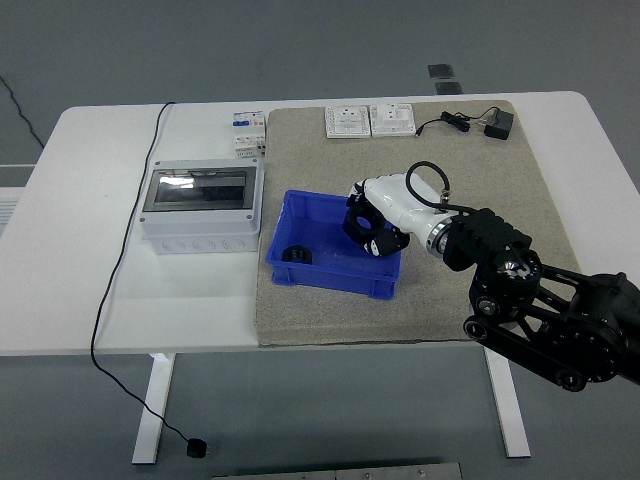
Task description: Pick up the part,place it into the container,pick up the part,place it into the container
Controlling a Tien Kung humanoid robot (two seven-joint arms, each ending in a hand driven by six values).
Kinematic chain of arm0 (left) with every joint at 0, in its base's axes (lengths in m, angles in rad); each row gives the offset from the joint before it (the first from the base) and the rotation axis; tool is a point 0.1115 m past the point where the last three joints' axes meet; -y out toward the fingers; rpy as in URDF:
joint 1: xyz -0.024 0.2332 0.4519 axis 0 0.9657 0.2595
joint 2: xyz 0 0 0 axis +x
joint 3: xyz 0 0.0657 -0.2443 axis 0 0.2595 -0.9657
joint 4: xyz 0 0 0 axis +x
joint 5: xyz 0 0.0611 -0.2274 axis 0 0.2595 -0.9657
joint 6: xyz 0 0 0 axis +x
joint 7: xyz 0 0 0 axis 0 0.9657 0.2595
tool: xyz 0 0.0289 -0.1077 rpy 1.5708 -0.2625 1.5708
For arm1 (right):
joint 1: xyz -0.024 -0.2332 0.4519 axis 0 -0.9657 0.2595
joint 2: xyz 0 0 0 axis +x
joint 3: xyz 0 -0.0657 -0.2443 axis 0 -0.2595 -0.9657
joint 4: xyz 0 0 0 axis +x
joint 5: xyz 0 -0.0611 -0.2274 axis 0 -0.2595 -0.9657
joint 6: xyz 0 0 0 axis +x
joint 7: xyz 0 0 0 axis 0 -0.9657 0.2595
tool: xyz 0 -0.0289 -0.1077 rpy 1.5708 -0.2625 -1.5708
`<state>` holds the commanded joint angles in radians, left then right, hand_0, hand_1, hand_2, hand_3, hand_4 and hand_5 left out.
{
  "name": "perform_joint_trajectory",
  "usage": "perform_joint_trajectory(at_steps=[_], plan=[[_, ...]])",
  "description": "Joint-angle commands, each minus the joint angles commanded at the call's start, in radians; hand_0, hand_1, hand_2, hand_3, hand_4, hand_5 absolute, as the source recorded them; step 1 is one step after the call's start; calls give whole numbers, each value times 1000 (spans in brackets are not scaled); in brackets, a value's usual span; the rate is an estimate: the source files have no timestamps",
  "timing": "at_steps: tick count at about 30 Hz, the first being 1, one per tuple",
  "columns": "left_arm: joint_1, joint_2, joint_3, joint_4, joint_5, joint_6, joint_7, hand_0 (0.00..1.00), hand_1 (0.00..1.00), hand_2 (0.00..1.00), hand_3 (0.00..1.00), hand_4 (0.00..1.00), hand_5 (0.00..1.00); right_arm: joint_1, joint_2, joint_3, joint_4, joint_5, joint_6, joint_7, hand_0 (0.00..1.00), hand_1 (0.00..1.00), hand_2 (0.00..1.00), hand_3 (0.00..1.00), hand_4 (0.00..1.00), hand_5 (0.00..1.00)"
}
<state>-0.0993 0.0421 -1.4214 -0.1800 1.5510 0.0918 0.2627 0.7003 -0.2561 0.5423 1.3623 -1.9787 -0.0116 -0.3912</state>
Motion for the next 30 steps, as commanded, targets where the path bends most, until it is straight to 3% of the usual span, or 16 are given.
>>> perform_joint_trajectory(at_steps=[11,15,17,18,23,24,25,29,30], plan=[[1,0,-1,0,2,0,1,704,564,521,523,514,473,-11,-3,13,15,2,-13,3,719,767,797,780,866,175],[1,-2,-2,0,4,0,1,704,564,520,523,514,472,-63,-28,95,63,50,-71,41,701,751,785,766,865,176],[2,-3,-1,0,3,1,1,704,564,520,523,514,472,-98,-46,144,89,89,-111,76,701,751,785,766,865,176],[3,-3,1,0,0,2,1,704,564,519,522,513,473,-119,-57,172,96,116,-138,98,595,656,705,669,821,320],[7,-8,7,0,-12,4,-1,704,564,519,522,513,473,-240,-88,337,26,287,-293,246,595,656,705,669,821,320],[7,-9,8,0,-14,4,-2,704,564,518,523,511,469,-268,-89,370,2,325,-318,281,442,477,616,629,787,408],[7,-10,10,0,-16,5,-2,704,564,518,523,511,469,-295,-87,401,-20,361,-341,316,442,477,616,629,787,408],[10,-16,19,0,-35,7,-5,704,564,518,523,511,469,-405,-52,519,-94,514,-377,461,442,477,616,629,787,408],[11,-18,21,0,-41,8,-6,705,570,522,523,510,470,-434,-35,548,-104,554,-374,496,424,428,582,610,794,454]])
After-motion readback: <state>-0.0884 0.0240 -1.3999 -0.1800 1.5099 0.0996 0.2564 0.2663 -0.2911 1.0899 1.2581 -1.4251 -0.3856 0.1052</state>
